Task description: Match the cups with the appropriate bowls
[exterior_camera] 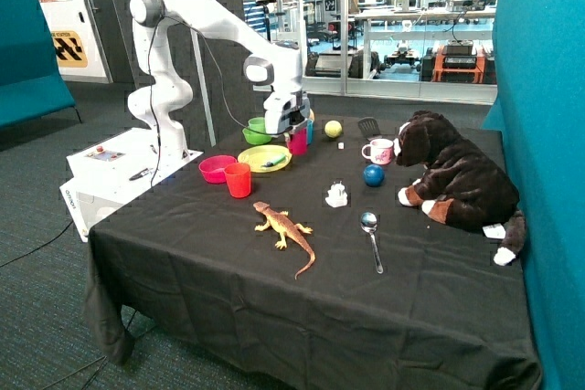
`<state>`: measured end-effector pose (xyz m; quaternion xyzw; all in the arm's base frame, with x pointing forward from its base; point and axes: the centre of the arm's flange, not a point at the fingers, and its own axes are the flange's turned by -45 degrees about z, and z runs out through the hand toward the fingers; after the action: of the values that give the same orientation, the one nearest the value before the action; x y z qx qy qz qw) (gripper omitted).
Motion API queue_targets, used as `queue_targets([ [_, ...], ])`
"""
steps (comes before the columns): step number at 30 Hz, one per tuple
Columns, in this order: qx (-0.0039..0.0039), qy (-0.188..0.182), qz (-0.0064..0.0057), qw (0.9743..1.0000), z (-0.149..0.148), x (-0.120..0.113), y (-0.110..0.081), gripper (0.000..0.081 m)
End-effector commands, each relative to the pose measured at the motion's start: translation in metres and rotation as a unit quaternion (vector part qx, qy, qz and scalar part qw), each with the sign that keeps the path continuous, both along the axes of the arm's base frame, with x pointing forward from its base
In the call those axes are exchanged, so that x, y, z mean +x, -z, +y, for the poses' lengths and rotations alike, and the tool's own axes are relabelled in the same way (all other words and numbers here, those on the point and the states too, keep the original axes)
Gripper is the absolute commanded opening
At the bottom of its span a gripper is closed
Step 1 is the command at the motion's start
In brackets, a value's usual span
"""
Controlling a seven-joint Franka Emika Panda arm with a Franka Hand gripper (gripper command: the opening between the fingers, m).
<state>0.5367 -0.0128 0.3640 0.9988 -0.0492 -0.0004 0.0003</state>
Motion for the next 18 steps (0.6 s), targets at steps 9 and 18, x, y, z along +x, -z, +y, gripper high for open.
queue_targets([
  [9, 0.00033, 0.006, -0.0004, 1.0000, -0.041, -0.053, -0.028, 0.0000],
  [18, 0.00033, 0.011, -0.0004, 0.9999, -0.069, -0.079, -0.036, 0.0000],
])
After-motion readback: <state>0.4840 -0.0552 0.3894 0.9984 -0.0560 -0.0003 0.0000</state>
